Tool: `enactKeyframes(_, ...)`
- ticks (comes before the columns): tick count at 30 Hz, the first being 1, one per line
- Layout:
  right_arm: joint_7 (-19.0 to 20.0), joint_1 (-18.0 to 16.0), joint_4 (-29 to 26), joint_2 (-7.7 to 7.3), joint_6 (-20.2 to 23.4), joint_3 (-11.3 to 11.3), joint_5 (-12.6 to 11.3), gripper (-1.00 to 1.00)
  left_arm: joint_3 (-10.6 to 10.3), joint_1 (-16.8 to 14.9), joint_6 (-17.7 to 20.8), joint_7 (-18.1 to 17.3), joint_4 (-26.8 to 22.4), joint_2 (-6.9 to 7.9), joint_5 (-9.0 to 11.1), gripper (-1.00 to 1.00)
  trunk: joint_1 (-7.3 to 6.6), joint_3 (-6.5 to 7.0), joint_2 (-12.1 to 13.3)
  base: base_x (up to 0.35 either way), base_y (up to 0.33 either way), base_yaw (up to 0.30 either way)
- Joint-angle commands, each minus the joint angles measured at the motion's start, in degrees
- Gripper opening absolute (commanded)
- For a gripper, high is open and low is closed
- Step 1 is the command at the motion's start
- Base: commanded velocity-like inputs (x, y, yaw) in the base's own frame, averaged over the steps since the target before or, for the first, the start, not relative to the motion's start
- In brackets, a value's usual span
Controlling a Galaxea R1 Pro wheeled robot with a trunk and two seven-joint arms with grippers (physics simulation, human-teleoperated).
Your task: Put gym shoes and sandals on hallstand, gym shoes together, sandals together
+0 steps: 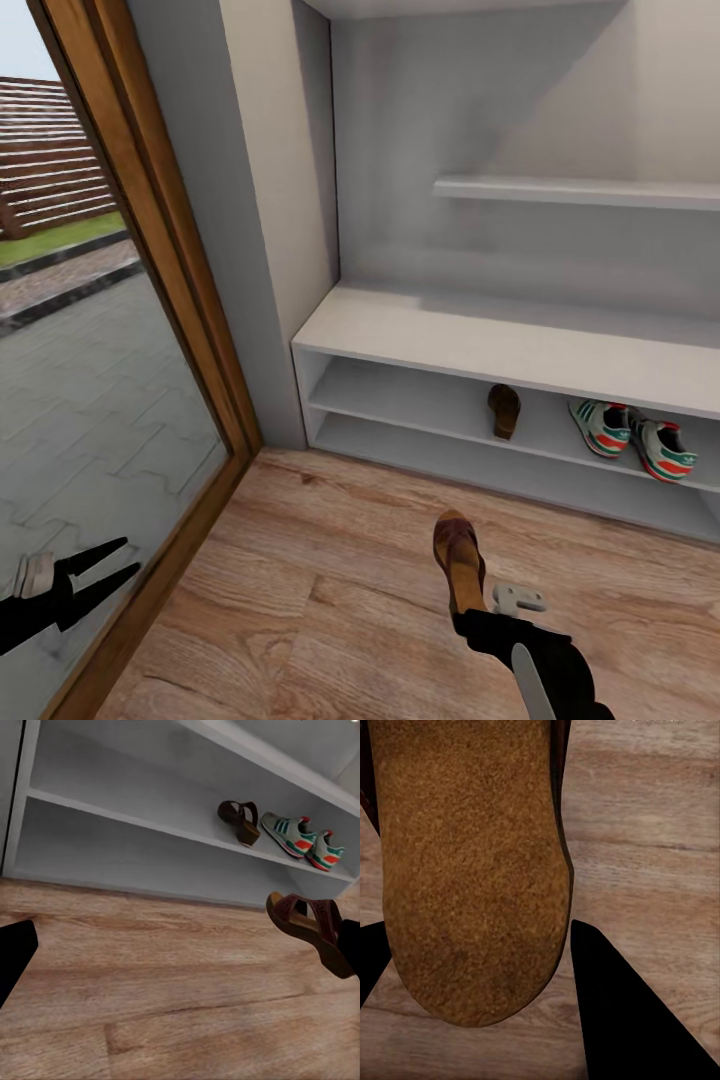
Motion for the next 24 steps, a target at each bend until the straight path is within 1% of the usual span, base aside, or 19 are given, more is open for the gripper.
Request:
enactKeyframes(1, -0.22, 0.00, -0.01, -0.01, -0.04, 0.01, -0.21, -1.00, -0.01, 0.00, 0.00, 0.00, 0.00, 0.00, 0.00, 1.00, 0.00, 0.00, 0.00, 0.004, 0.003, 0.000)
enactKeyframes(9, -0.22, 0.00, 0.01, -0.12, -0.04, -0.10, -0.21, -1.00, -0.52, 0.00, -0.04, 0.00, 0.09, -0.16, -0.02, 1.00, 0.00, 0.00, 0.00, 0.000, 0.000, 0.000)
enactKeyframes(10, -0.22, 0.00, 0.01, -0.12, -0.04, -0.06, -0.21, -1.00, -1.11, 0.00, -0.09, 0.00, 0.15, -0.39, -0.04, 1.00, 0.00, 0.00, 0.00, 0.000, 0.000, 0.000)
enactKeyframes(12, -0.22, 0.00, 0.02, -0.12, -0.04, -0.03, -0.21, -1.00, -2.97, 0.04, -0.13, 0.00, 0.25, -1.22, -0.08, 1.00, 0.00, 0.00, 0.00, 0.000, 0.000, 0.000)
enactKeyframes(15, -0.22, 0.00, 0.03, -0.08, -0.04, 0.00, -0.21, -1.00, -8.05, 0.01, -0.16, 0.00, 0.32, -4.04, -0.10, 1.00, 0.00, 0.00, 0.00, 0.000, 0.000, 0.000)
enactKeyframes(16, -0.22, 0.00, 0.03, -0.06, -0.04, 0.00, -0.21, -1.00, -9.24, 0.01, -0.17, 0.00, 0.33, -4.70, -0.10, 1.00, 0.00, 0.00, 0.00, 0.000, 0.000, 0.000)
enactKeyframes(19, -0.22, 0.00, 0.01, -0.07, -0.04, -0.06, -0.21, -1.00, -10.96, 0.00, 0.15, 0.00, 0.11, -5.64, -0.03, 1.00, 0.00, 0.00, 0.00, 0.000, 0.000, 0.000)
enactKeyframes(22, -0.22, 0.00, 0.02, -0.12, -0.04, -0.20, -0.21, -1.00, -12.22, -0.09, 0.62, 0.00, -0.04, -5.93, -0.01, 1.00, 0.00, 0.00, 0.00, 0.000, 0.000, 0.000)
enactKeyframes(24, -0.22, 0.00, 0.02, -0.17, -0.04, -0.13, -0.21, -1.00, -13.50, -0.43, 1.71, 0.00, -0.12, -6.08, -0.01, 1.00, 0.00, 0.00, 0.00, 0.000, 0.000, 0.000)
